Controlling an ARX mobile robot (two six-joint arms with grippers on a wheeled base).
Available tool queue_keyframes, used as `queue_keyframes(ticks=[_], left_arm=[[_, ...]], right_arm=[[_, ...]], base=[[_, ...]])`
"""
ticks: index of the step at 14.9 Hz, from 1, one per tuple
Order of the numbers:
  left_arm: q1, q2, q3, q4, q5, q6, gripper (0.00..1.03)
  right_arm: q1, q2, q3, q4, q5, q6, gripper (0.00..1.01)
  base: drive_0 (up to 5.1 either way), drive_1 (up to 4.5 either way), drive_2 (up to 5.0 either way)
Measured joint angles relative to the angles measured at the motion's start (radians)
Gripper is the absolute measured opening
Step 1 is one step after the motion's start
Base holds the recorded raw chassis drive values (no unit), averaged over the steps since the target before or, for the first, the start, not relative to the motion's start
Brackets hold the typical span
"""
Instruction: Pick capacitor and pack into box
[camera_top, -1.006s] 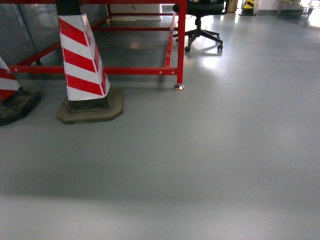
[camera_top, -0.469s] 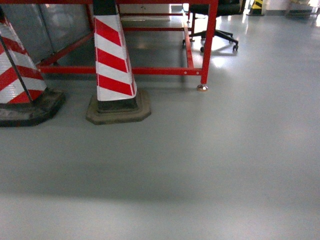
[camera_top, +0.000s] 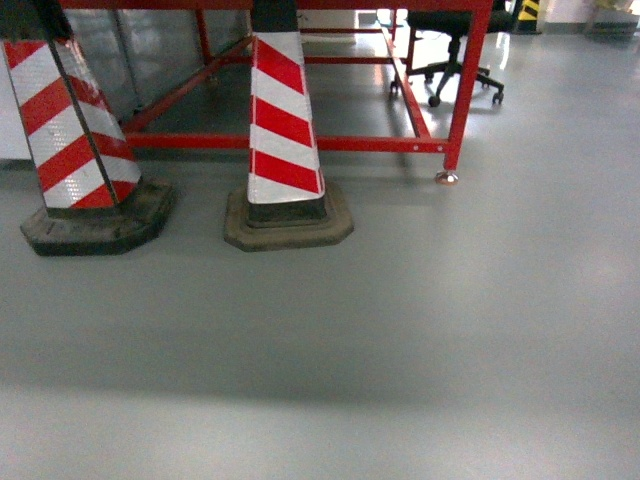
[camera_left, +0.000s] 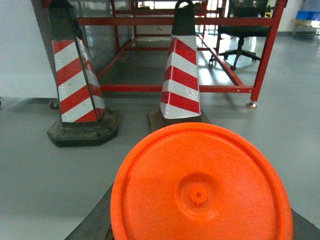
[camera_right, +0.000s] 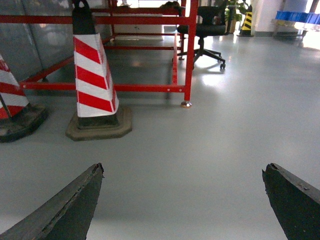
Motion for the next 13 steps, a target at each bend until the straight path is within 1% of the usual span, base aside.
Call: queue_keyframes(ticks=[6,13], left_arm=[[0.0,0.0,0.0,-0.002,0.0,0.0,0.44],[0.0,0.0,0.0,-0.002,-0.001,0.0,0.44]], right_arm=[[0.0,0.0,0.0,0.004,0.0,0.0,0.98],[0.0,0.0,0.0,0.003,-0.002,0.0,0.98]], base=[[-5.0,2.43,2.4],[0.0,0.0,0.0]])
